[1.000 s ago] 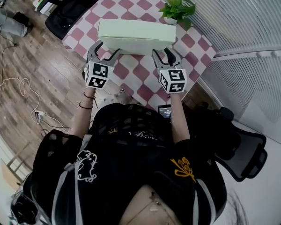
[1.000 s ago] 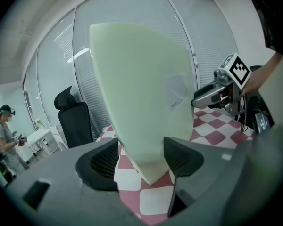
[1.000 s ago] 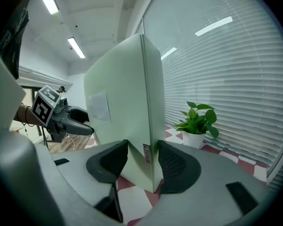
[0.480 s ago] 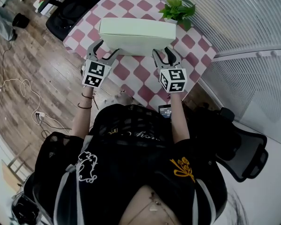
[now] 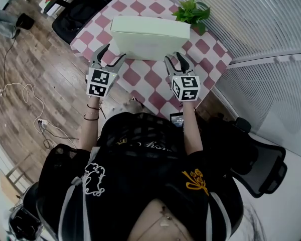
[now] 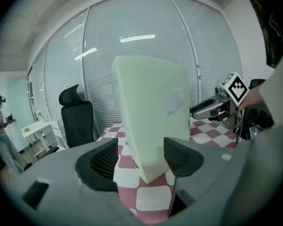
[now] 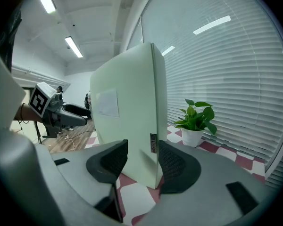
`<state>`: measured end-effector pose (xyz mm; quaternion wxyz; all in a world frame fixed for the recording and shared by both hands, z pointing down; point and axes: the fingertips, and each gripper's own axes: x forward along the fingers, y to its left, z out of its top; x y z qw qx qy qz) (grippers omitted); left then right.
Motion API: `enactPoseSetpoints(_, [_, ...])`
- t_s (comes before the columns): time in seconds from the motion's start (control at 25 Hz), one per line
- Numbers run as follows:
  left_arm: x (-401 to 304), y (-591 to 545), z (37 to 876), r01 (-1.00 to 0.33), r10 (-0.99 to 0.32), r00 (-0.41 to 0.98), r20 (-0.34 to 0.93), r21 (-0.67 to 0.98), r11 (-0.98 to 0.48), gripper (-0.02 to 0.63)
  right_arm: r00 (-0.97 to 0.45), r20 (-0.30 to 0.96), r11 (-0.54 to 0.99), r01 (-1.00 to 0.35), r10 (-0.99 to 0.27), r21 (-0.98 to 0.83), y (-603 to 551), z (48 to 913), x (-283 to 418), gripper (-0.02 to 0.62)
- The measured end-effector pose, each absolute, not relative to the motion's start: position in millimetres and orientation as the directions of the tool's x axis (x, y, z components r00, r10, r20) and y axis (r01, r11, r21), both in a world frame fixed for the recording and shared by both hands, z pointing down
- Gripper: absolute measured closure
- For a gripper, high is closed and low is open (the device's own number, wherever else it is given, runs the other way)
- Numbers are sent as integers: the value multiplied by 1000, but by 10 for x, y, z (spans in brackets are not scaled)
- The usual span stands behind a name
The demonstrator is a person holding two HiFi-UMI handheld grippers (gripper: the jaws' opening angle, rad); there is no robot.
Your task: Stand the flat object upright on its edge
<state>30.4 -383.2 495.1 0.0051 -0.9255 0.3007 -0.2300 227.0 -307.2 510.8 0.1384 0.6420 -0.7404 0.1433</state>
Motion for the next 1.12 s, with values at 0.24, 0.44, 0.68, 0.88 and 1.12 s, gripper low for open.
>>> enactPoseSetpoints(0.24, [235, -3602, 4841, -589, -567, 726, 389, -74, -805, 299, -142, 362, 129, -990, -921, -60, -2899, 4991, 2210, 390])
enactPoseSetpoints(0.44, [284, -3322, 4762, -572, -549, 742, 384, -63, -818, 299, -152, 328, 123, -987, -932, -106, -2664, 4864, 2146, 397])
enactPoseSetpoints(0.68, [428, -2874, 4770, -547, -518, 764, 385, -40, -836, 304, -187, 317, 156, -981, -930, -118, -2328, 4806, 2015, 413])
enactPoseSetpoints(0.88, [533, -2514, 4747, -544, -510, 772, 379, -19, -839, 314, -217, 306, 190, -975, -927, -114, -2028, 4734, 1933, 426])
enactPoseSetpoints(1.12, [530, -2127, 4608, -574, -539, 770, 342, 1, -819, 338, -249, 284, 222, -967, -926, -122, -1669, 4670, 1868, 458])
